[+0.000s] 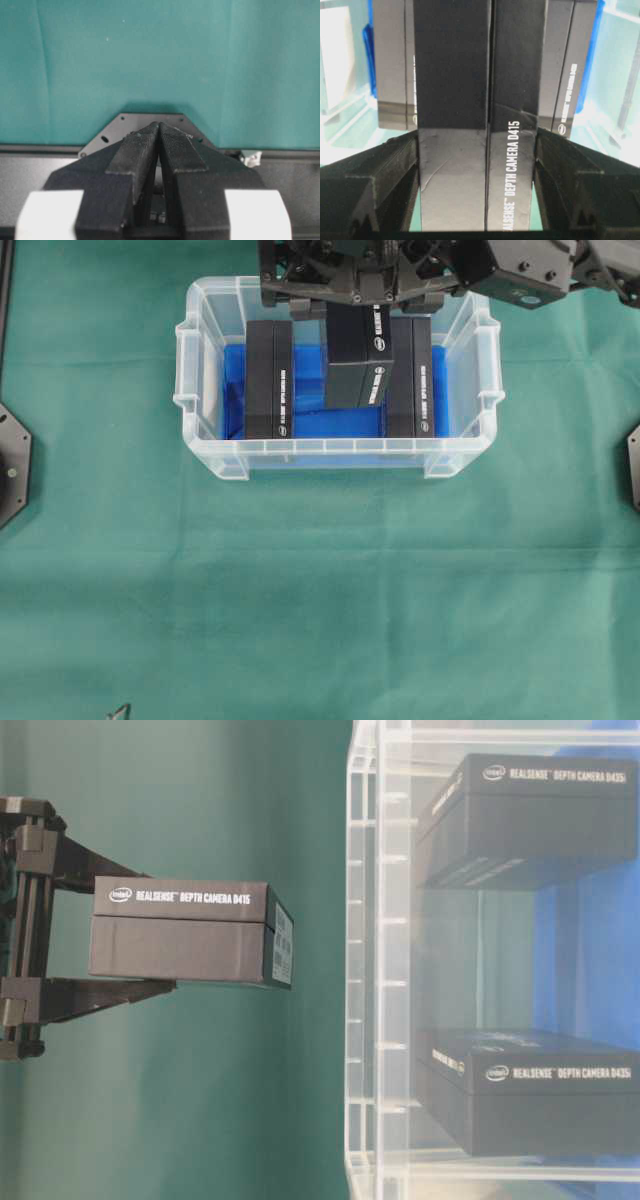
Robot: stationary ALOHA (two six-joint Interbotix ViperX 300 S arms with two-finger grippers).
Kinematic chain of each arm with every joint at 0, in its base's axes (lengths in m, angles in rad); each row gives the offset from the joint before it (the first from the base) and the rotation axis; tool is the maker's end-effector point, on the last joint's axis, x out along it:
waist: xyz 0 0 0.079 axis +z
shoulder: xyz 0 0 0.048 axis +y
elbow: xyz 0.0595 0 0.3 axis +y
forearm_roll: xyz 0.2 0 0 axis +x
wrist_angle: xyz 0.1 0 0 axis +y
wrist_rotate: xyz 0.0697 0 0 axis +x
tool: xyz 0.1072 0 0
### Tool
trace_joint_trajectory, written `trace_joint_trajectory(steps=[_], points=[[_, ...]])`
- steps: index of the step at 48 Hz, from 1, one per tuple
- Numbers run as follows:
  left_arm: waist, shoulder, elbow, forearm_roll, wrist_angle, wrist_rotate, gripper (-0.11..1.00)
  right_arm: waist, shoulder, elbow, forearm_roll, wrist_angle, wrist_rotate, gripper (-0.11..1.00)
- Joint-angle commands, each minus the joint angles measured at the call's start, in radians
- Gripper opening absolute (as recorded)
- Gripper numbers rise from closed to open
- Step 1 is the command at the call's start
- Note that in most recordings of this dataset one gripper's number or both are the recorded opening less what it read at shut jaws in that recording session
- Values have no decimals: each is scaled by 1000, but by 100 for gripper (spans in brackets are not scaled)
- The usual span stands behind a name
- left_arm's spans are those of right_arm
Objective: Take the box out of the case with the right arm.
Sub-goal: 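Lift the middle box straight up out of the case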
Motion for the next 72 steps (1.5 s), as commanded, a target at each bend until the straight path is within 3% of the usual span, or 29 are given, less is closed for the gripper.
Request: trace_joint_trajectory(steps=[1,60,72], points=[[-2,3,-25,-2,-5,2,0,3,-44,-31,-6,3,0,65],[-2,3,-25,-2,-5,2,0,12,-44,-31,-8,28,2,65],[-2,3,-25,-2,-5,2,0,51,-44,-31,-8,28,46,65]])
